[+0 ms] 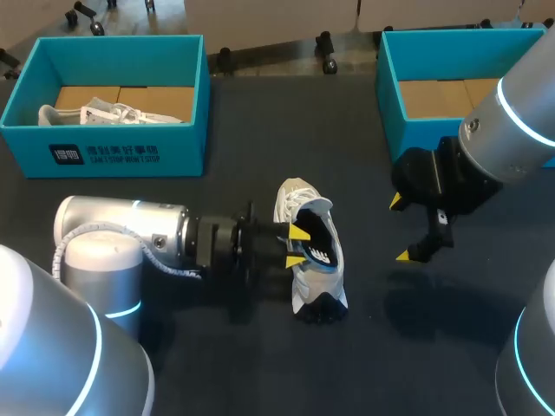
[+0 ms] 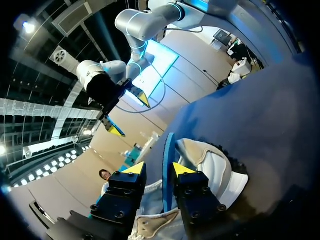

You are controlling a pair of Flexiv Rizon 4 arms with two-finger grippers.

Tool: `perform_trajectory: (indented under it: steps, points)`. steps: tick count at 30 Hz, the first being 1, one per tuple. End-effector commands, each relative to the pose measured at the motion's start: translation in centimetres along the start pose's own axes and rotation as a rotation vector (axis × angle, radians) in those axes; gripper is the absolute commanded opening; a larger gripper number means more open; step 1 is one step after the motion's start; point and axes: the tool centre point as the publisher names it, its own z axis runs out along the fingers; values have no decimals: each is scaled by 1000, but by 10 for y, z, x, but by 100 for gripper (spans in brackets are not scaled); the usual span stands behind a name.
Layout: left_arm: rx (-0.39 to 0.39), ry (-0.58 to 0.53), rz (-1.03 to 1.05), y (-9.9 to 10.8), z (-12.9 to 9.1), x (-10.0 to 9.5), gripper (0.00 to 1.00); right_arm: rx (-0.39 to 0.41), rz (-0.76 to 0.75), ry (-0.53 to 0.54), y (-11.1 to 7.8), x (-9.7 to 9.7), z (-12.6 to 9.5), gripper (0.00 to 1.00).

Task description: Take the shoe out of the shoebox, open the shoe tongue, remove and reinsert the insole, then place the shoe into the shoebox

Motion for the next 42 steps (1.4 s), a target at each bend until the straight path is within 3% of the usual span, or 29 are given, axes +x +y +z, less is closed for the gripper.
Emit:
perform_trajectory:
  steps: [1,2,4,18,24,26,27,37,40,41,42]
  points:
    - [4,23,-6,0,2,4,22,0,0,-3,0,1,1,100]
    - [4,28,-6,0,3,6,20,0,0,-3,0,1,1,100]
    - [0,43,-11,3,5,9,0,0,0,-3,0,1,1,100]
    - [-36,59,5,31,-1,6,0,0,0,-3,0,1,1,100]
    - [-30,54,0,29,-4,5,0,0,0,-3,0,1,1,100]
    - [-24,53,2,26,-5,5,39,0,0,-3,0,1,1,100]
    - [-19,51,1,24,-5,4,46,0,0,-3,0,1,1,100]
    - [36,36,18,4,5,-1,48,0,0,-3,0,1,1,100]
    - [45,45,14,3,7,2,36,0,0,-3,0,1,1,100]
    - [44,49,10,5,6,5,23,0,0,-3,0,1,1,100]
    - [41,56,7,7,6,7,1,0,0,-3,0,1,1,100]
